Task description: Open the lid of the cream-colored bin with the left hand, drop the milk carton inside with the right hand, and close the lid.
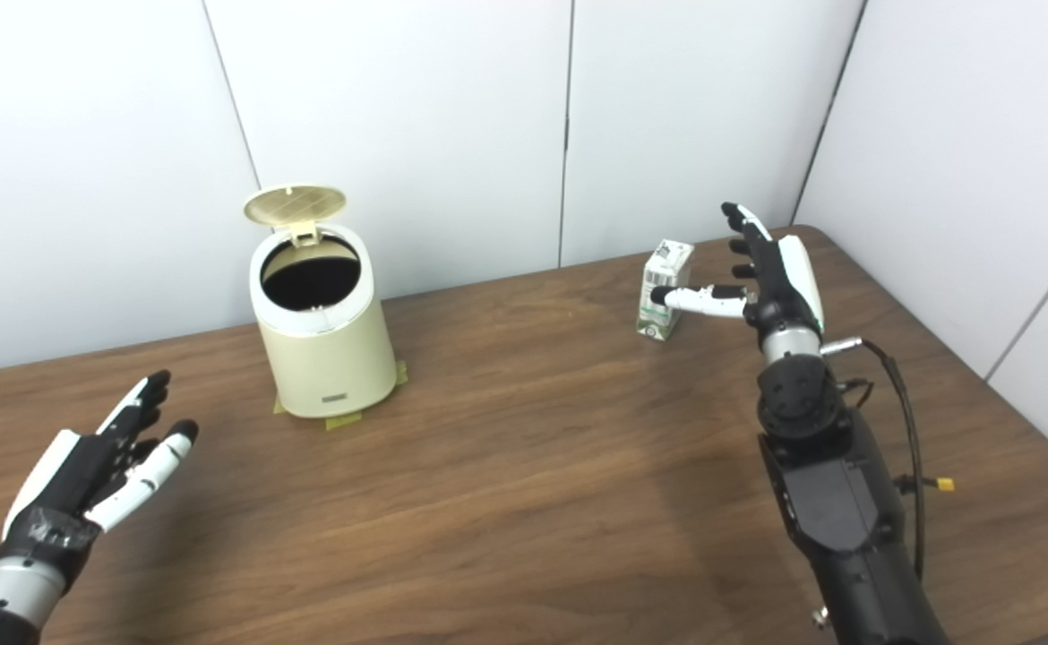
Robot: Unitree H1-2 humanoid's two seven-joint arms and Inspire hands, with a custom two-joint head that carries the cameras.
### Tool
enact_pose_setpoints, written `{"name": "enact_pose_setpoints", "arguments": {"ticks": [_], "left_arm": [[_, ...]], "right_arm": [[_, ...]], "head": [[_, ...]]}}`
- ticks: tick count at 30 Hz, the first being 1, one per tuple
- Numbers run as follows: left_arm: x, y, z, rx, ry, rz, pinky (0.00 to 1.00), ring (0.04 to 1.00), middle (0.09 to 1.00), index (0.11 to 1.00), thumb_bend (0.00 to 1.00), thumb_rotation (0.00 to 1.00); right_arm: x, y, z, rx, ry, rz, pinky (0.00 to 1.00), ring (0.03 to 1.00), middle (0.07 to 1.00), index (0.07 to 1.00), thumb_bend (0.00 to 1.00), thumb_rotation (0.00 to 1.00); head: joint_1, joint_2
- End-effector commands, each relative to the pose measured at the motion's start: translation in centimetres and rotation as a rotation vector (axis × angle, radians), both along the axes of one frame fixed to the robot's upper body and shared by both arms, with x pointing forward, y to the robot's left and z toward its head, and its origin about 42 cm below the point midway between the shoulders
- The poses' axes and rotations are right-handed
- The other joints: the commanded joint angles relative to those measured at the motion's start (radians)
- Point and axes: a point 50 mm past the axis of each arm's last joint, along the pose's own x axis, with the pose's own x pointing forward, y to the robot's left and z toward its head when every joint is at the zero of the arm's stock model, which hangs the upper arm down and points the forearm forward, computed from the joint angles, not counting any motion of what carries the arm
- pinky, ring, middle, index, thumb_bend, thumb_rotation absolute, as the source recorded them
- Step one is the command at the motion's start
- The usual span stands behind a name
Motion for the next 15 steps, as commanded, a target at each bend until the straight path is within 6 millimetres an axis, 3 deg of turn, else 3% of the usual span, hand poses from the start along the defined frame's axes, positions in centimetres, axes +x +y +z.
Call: {"name": "enact_pose_setpoints", "arguments": {"ticks": [1,12,15], "left_arm": [[0.8,0.4,2.2,0.016,-0.07,-0.004,0.91,0.978,0.998,1.0,0.32,0.51],[0.6,0.9,3.0,0.0,-0.081,-0.003,0.9,0.961,0.985,1.0,0.28,0.39],[0.5,1.0,3.1,0.001,-0.084,-0.004,0.92,0.962,0.979,1.0,0.27,0.37]], "right_arm": [[1.4,-0.7,3.3,-0.052,-0.09,0.019,0.84,0.924,0.953,0.96,0.92,0.22],[3.9,-2.2,3.9,-0.021,-0.064,0.018,0.86,0.937,0.967,0.961,0.95,0.21],[4.3,-2.0,4.0,-0.023,-0.062,0.014,0.82,0.919,0.96,0.953,0.96,0.21]], "head": [[-0.005,0.0],[-0.023,0.0],[-0.026,0.001]]}}
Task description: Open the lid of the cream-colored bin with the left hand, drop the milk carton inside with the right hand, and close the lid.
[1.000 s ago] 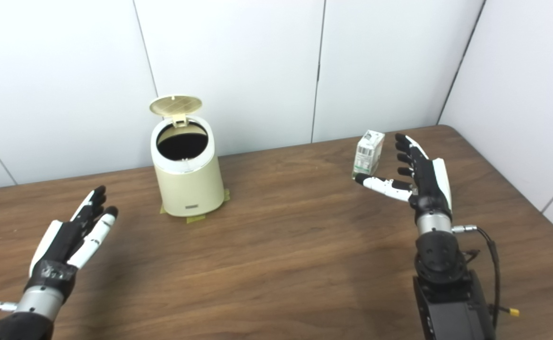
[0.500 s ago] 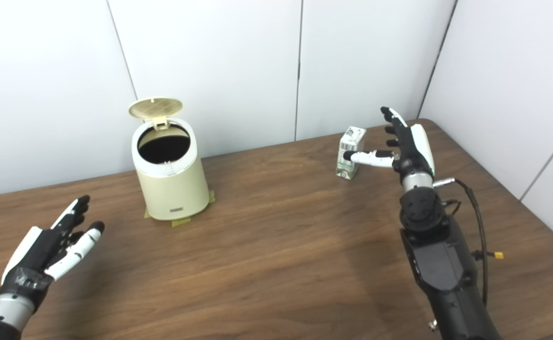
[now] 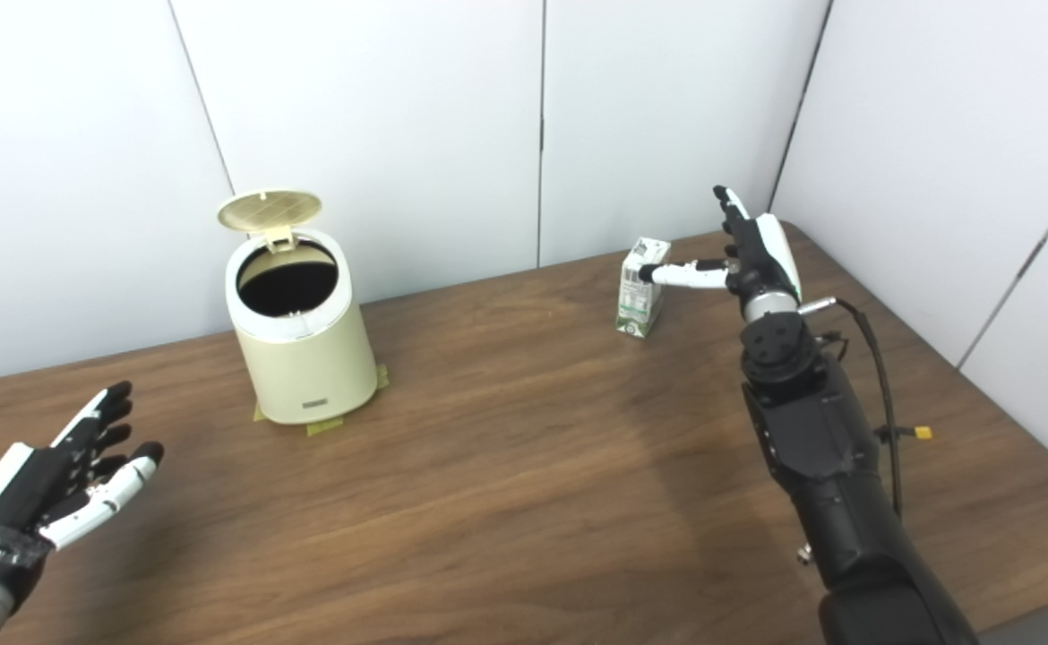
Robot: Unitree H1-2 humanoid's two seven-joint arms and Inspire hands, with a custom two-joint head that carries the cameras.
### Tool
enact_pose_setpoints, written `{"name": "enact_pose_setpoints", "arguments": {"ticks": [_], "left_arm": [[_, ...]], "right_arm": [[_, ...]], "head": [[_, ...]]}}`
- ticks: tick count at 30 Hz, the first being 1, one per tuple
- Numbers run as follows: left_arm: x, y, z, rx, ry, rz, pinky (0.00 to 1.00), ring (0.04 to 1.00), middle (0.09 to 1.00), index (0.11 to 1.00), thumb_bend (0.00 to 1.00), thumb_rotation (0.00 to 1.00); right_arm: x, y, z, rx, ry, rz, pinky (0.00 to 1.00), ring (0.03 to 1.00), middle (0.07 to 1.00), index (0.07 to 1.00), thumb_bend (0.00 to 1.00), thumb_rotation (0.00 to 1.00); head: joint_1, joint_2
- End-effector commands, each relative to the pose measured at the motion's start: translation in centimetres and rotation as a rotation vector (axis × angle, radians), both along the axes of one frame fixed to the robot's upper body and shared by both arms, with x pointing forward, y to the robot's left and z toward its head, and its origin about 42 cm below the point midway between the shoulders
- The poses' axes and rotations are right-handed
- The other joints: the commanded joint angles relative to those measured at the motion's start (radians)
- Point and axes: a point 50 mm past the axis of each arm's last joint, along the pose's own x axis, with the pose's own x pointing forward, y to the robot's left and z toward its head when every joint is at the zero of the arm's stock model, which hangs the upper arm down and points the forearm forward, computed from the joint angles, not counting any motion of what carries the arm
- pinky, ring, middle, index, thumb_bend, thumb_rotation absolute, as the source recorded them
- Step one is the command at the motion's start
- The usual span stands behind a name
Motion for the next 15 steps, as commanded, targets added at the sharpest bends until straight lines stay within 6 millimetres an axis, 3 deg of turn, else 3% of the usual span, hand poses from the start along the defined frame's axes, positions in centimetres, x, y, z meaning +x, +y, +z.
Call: {"name": "enact_pose_setpoints", "arguments": {"ticks": [1,6,10,11,12,15], "left_arm": [[0.6,-0.2,2.4,0.01,-0.084,-0.004,0.92,0.963,0.982,1.0,0.27,0.37],[0.5,-0.3,2.6,0.014,-0.089,-0.007,0.92,0.965,0.984,1.0,0.26,0.32],[0.5,-0.4,2.7,0.016,-0.092,-0.003,0.91,0.962,0.982,1.0,0.26,0.29],[0.5,-0.4,2.7,0.016,-0.092,-0.002,0.92,0.963,0.982,1.0,0.26,0.27],[0.5,-0.4,2.7,0.016,-0.092,-0.002,0.92,0.964,0.982,1.0,0.25,0.27],[0.5,-0.4,2.8,0.014,-0.094,-0.001,0.92,0.962,0.981,1.0,0.25,0.26]], "right_arm": [[1.3,-0.2,3.8,-0.057,-0.111,0.016,0.83,0.924,0.96,0.947,0.96,0.2],[1.9,0.5,3.3,-0.074,-0.098,0.035,0.8,0.89,0.924,0.934,0.98,0.22],[2.0,1.4,2.6,-0.072,-0.08,0.039,0.7,0.863,0.905,0.924,0.99,0.21],[2.0,1.7,2.3,-0.074,-0.076,0.039,0.55,0.792,0.897,0.923,0.99,0.2],[2.0,1.8,2.1,-0.075,-0.074,0.04,0.49,0.755,0.894,0.922,0.98,0.19],[2.0,2.2,1.3,-0.093,-0.067,0.052,0.45,0.722,0.893,0.916,0.99,0.19]], "head": [[-0.001,0.001],[-0.001,0.004],[-0.001,0.004],[-0.001,0.004],[-0.001,0.004],[0.001,0.009]]}}
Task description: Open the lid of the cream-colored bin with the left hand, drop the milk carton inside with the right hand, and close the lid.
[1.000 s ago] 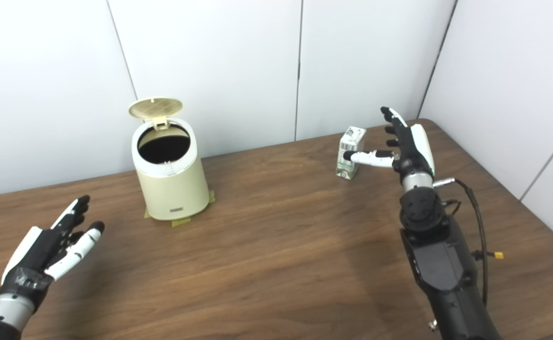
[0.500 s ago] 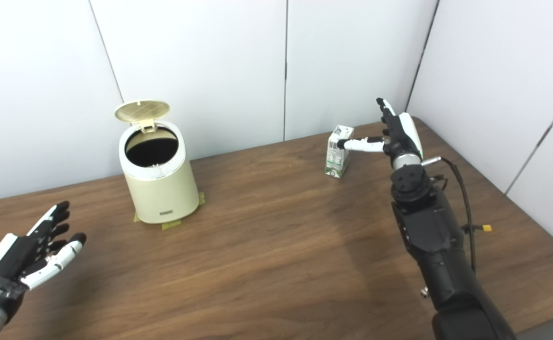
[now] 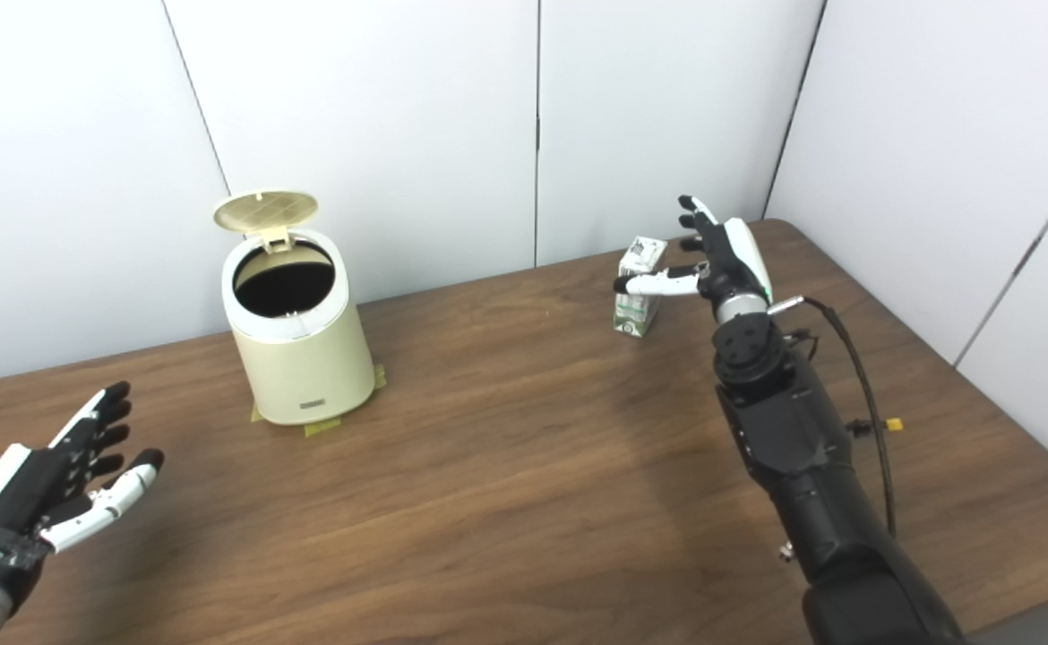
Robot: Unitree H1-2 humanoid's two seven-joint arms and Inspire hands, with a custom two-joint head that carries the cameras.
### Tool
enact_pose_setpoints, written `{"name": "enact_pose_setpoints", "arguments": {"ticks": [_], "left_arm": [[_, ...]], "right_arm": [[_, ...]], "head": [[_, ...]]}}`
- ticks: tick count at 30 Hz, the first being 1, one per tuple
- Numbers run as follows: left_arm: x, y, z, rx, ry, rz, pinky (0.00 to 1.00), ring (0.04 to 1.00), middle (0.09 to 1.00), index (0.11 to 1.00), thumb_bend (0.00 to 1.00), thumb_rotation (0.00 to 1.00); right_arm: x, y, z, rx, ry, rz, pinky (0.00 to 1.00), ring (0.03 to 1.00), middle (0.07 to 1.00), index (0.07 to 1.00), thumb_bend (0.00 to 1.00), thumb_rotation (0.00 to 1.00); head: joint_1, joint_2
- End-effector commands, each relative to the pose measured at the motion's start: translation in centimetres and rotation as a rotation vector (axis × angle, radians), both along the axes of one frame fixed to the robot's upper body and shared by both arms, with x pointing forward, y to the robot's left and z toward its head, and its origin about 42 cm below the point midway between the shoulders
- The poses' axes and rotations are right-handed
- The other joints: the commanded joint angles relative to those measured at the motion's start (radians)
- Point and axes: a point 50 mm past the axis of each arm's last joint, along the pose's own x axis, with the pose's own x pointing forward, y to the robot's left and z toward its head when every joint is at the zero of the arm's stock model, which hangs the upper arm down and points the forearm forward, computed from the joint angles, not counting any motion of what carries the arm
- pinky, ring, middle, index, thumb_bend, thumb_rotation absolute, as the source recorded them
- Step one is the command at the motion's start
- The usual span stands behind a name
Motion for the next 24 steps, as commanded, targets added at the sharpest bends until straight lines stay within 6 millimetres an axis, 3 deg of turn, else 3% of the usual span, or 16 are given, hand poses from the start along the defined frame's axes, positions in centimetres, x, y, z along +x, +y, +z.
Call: {"name": "enact_pose_setpoints", "arguments": {"ticks": [1,2,5,7,10,13,16,21,24], "left_arm": [[0.7,-0.1,2.6,0.012,-0.093,0.0,0.91,0.962,0.981,1.0,0.25,0.25],[0.7,-0.1,2.6,0.012,-0.093,-0.001,0.92,0.964,0.98,1.0,0.25,0.24],[0.7,-0.2,2.7,0.018,-0.093,-0.009,0.92,0.96,0.977,0.998,0.25,0.24],[0.8,-0.3,2.8,0.022,-0.094,-0.014,0.92,0.957,0.972,0.997,0.26,0.25],[0.8,-0.6,3.0,0.025,-0.1,-0.02,0.91,0.946,0.963,0.998,0.28,0.15],[0.9,-0.8,3.3,0.028,-0.107,-0.024,0.9,0.933,0.953,0.997,0.31,0.08],[0.8,-0.8,3.2,0.017,-0.104,-0.027,0.91,0.94,0.955,1.0,0.31,0.07],[0.5,-0.6,3.0,0.022,-0.093,-0.033,0.94,0.966,0.98,1.0,0.28,0.3],[0.5,-0.5,3.0,0.022,-0.089,-0.035,0.95,0.969,0.984,1.0,0.28,0.36]], "right_arm": [[0.9,0.0,2.5,-0.065,-0.097,0.014,0.46,0.725,0.893,0.915,0.99,0.19],[0.9,0.1,2.3,-0.078,-0.093,0.016,0.46,0.721,0.89,0.911,1.0,0.2],[0.9,0.5,2.0,-0.077,-0.088,0.027,0.72,0.831,0.881,0.905,0.99,0.2],[0.9,0.8,2.0,-0.067,-0.087,0.033,0.78,0.86,0.876,0.903,0.98,0.21],[1.0,1.3,1.8,-0.064,-0.083,0.032,0.72,0.839,0.86,0.889,0.97,0.2],[1.0,1.8,1.7,-0.083,-0.076,0.03,0.59,0.774,0.843,0.878,0.96,0.2],[1.0,2.2,1.6,-0.116,-0.07,0.038,0.7,0.815,0.826,0.847,0.93,0.18],[1.0,2.3,1.1,-0.121,-0.08,0.034,0.74,0.81,0.808,0.803,0.95,0.13],[0.9,2.3,1.0,-0.129,-0.098,0.034,0.72,0.786,0.789,0.784,0.95,0.11]], "head": [[-0.001,0.001],[-0.002,0.001],[-0.004,0.002],[-0.006,0.001],[-0.008,0.0],[-0.008,0.0],[-0.006,0.005],[-0.006,0.005],[-0.004,0.008]]}}
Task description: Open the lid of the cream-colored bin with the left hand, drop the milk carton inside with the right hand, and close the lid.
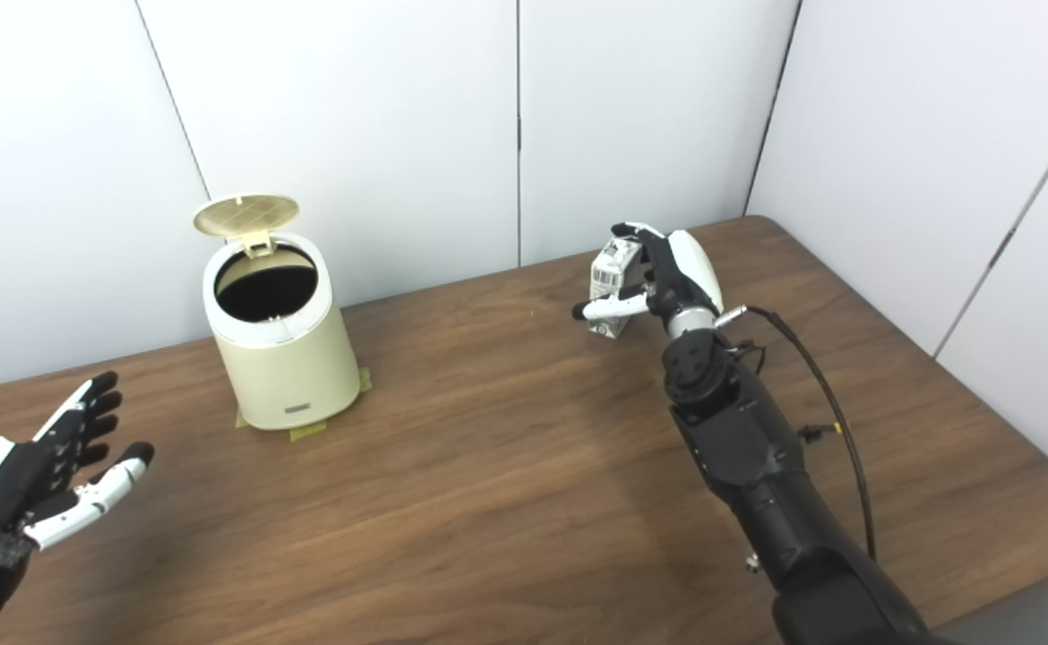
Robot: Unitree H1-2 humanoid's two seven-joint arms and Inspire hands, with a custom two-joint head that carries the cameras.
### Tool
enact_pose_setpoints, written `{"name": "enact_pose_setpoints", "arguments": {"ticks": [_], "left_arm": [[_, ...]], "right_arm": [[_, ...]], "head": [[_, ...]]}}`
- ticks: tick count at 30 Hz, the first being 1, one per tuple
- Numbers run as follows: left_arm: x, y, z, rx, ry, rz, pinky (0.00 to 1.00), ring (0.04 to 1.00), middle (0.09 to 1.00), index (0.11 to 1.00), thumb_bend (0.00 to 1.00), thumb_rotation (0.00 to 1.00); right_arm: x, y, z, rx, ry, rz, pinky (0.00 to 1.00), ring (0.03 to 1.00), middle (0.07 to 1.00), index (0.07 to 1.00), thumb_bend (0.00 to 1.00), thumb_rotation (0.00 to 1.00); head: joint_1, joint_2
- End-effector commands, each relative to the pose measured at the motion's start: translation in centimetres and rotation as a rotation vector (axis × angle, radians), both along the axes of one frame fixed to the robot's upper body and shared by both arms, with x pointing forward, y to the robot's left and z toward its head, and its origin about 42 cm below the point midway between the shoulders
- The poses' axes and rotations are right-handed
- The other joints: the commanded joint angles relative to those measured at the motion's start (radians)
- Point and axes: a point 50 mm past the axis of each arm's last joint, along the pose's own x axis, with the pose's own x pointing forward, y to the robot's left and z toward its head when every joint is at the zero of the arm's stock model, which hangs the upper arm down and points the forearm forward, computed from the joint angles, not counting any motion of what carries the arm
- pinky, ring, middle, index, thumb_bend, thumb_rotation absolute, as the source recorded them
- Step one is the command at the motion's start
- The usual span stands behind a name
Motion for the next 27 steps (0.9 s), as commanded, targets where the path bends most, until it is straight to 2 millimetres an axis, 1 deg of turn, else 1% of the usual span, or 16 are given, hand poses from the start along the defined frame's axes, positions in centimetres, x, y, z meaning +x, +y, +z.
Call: {"name": "enact_pose_setpoints", "arguments": {"ticks": [1,2,7,10,13,14,15,17,18,19,20,21,22,23,24,27], "left_arm": [[0.2,0.1,1.9,0.013,-0.066,-0.011,0.94,0.969,0.984,1.0,0.28,0.36],[0.2,0.1,1.9,0.01,-0.067,-0.011,0.94,0.97,0.985,1.0,0.28,0.36],[0.2,-0.1,2.1,0.007,-0.071,-0.015,0.93,0.963,0.98,1.0,0.28,0.34],[0.2,-0.1,2.1,0.003,-0.07,-0.015,0.93,0.962,0.98,1.0,0.29,0.32],[0.1,-0.2,2.0,0.0,-0.069,-0.015,0.92,0.957,0.975,1.0,0.29,0.29],[0.1,-0.2,2.0,-0.002,-0.069,-0.014,0.93,0.955,0.973,1.0,0.29,0.28],[0.1,-0.2,2.0,0.001,-0.07,-0.014,0.92,0.951,0.969,1.0,0.3,0.27],[0.0,-0.2,2.0,0.0,-0.07,-0.014,0.91,0.944,0.964,1.0,0.3,0.27],[0.0,-0.3,2.0,-0.001,-0.07,-0.014,0.91,0.944,0.962,1.0,0.31,0.26],[0.0,-0.3,2.0,-0.002,-0.07,-0.016,0.92,0.944,0.962,1.0,0.31,0.26],[-0.1,-0.4,2.0,-0.003,-0.071,-0.018,0.91,0.943,0.962,1.0,0.31,0.24],[-0.1,-0.5,2.0,-0.004,-0.071,-0.019,0.91,0.942,0.962,1.0,0.3,0.23],[-0.2,-0.5,2.0,-0.007,-0.072,-0.021,0.91,0.943,0.964,1.0,0.3,0.21],[-0.2,-0.6,2.0,-0.01,-0.073,-0.022,0.91,0.943,0.964,1.0,0.3,0.21],[-0.3,-0.6,1.9,-0.012,-0.074,-0.022,0.92,0.945,0.965,1.0,0.3,0.2],[-0.6,-0.8,1.9,-0.021,-0.077,-0.022,0.92,0.948,0.968,1.0,0.29,0.17]], "right_arm": [[0.7,-0.2,2.4,-0.033,-0.108,0.009,0.72,0.779,0.782,0.778,0.95,0.11],[0.7,-0.2,2.2,-0.03,-0.118,-0.004,0.71,0.771,0.776,0.767,0.96,0.1],[0.7,-0.4,1.6,-0.058,-0.183,-0.072,0.57,0.637,0.666,0.651,0.95,0.12],[0.8,-0.3,1.5,-0.066,-0.215,-0.12,0.48,0.557,0.61,0.593,0.9,0.12],[0.8,-0.1,1.5,-0.07,-0.235,-0.151,0.43,0.52,0.586,0.582,0.84,0.09],[0.8,0.1,1.5,-0.068,-0.245,-0.158,0.41,0.501,0.57,0.537,0.69,0.12],[0.8,0.1,1.5,-0.067,-0.256,-0.16,0.36,0.447,0.544,0.509,0.59,0.13],[0.8,0.3,1.4,-0.064,-0.274,-0.158,0.32,0.4,0.512,0.494,0.54,0.14],[0.8,0.3,1.4,-0.062,-0.28,-0.158,0.29,0.366,0.49,0.49,0.53,0.15],[0.9,0.4,1.4,-0.074,-0.286,-0.155,0.28,0.354,0.483,0.489,0.53,0.15],[0.9,0.5,1.4,-0.08,-0.292,-0.153,0.24,0.312,0.454,0.488,0.52,0.15],[1.0,0.6,1.4,-0.085,-0.296,-0.152,0.23,0.294,0.438,0.488,0.52,0.15],[1.1,0.7,1.4,-0.09,-0.298,-0.154,0.28,0.351,0.464,0.487,0.52,0.16],[1.1,0.7,1.5,-0.092,-0.3,-0.156,0.29,0.364,0.471,0.487,0.52,0.16],[1.2,0.7,1.5,-0.095,-0.301,-0.158,0.32,0.399,0.49,0.487,0.52,0.16],[1.1,1.1,1.7,-0.106,-0.332,-0.148,0.35,0.43,0.504,0.487,0.52,0.16]], "head": [[-0.001,0.0],[0.0,0.001],[0.001,0.002],[0.003,0.001],[0.004,-0.002],[0.005,-0.003],[0.004,-0.002],[0.002,-0.003],[0.002,-0.003],[0.001,-0.007],[0.001,-0.008],[0.002,-0.008],[0.004,-0.009],[0.008,-0.011],[0.008,-0.011],[0.026,-0.013]]}}
